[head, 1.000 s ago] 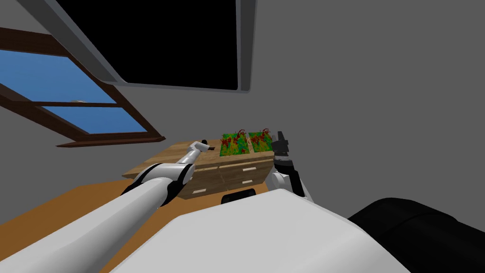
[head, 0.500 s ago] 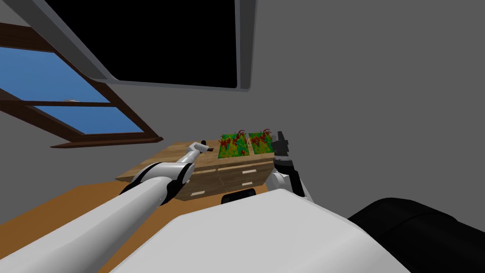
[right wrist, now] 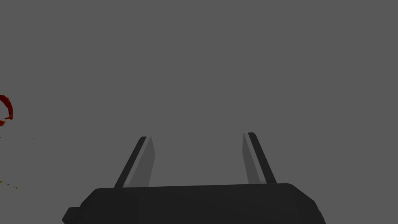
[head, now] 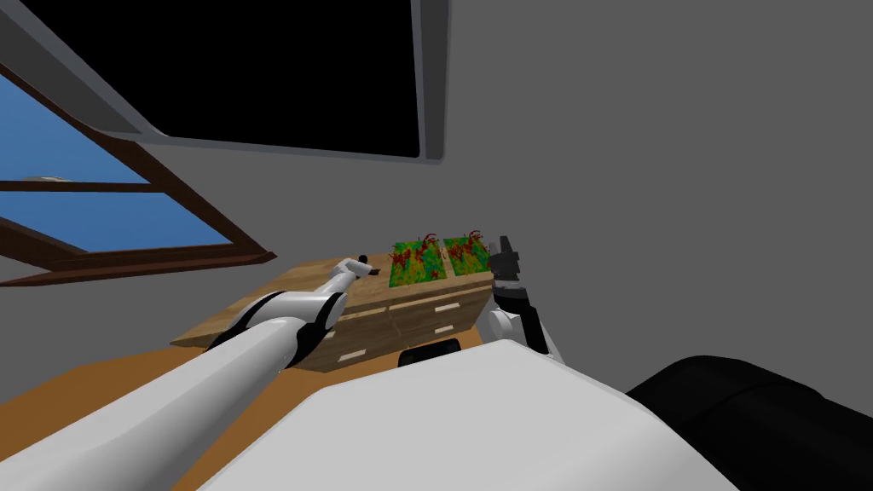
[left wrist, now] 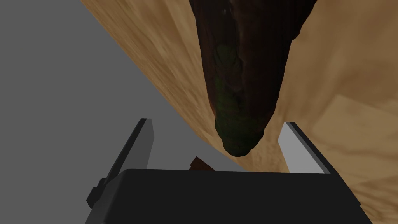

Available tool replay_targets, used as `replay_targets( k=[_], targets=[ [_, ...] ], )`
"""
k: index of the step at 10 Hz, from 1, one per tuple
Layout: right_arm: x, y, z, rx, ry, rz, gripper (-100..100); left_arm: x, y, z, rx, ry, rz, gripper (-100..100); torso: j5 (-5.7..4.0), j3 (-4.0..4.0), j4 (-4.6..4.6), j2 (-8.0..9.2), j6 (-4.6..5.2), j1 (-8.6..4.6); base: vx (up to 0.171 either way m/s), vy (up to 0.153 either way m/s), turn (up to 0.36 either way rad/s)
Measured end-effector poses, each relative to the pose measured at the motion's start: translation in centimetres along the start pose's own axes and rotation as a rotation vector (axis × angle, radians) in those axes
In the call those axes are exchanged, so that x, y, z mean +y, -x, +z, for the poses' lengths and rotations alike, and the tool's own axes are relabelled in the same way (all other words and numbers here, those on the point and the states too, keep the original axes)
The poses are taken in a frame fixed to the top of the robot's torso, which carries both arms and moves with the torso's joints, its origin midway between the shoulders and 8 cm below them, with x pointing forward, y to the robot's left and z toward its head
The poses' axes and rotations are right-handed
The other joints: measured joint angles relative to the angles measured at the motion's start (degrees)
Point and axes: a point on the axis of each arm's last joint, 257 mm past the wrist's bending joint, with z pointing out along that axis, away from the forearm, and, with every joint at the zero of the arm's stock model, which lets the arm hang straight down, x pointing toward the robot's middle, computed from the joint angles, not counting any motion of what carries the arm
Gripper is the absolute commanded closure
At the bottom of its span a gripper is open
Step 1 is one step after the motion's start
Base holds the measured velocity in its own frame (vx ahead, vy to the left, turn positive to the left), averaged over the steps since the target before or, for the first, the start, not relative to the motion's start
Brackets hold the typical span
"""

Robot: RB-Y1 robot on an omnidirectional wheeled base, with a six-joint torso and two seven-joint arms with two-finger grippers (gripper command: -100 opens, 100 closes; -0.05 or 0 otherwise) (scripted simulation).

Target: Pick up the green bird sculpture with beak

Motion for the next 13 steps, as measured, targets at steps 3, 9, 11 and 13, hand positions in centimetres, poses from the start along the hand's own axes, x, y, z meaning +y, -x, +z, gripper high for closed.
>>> replay_targets(
  k=[3, 9, 11, 13],
  targets=[
    [0.0, 0.0, 0.0, 0.0, 0.0, 0.0, 0, 1.2, 1.0, 0.3, -0.015, 0.019, -0.012, 100, -0.02, 0.0, 0.0, 0.0, 0.0, -0.1, -0.004, 0.019, -0.076],
    [0.0, 0.0, 0.0, 0.0, 0.0, 0.0, 0, 1.2, 1.0, 0.3, -0.015, 0.019, -0.012, 100, -0.06, -0.01, 0.01, -0.02, 0.01, -0.2, 0.0, -0.005, 0.037],
    [0.0, 0.0, 0.0, 0.0, 0.0, 0.0, 0, -0.4, 0.0, -0.5, 0.0, -0.008, -0.001, 100, -0.12, 0.05, 0.06, 0.03, -0.02, -0.36, 0.0, -0.037, 0.085],
    [0.0, 0.0, 0.0, 0.0, 0.0, 0.0, 0, -1.9, -0.7, -0.8, 0.015, -0.03, 0.01, 100, -0.11, 0.03, 0.04, 0.01, -0.05, -0.4, 0.01, -0.04, 0.145]
  ],
)
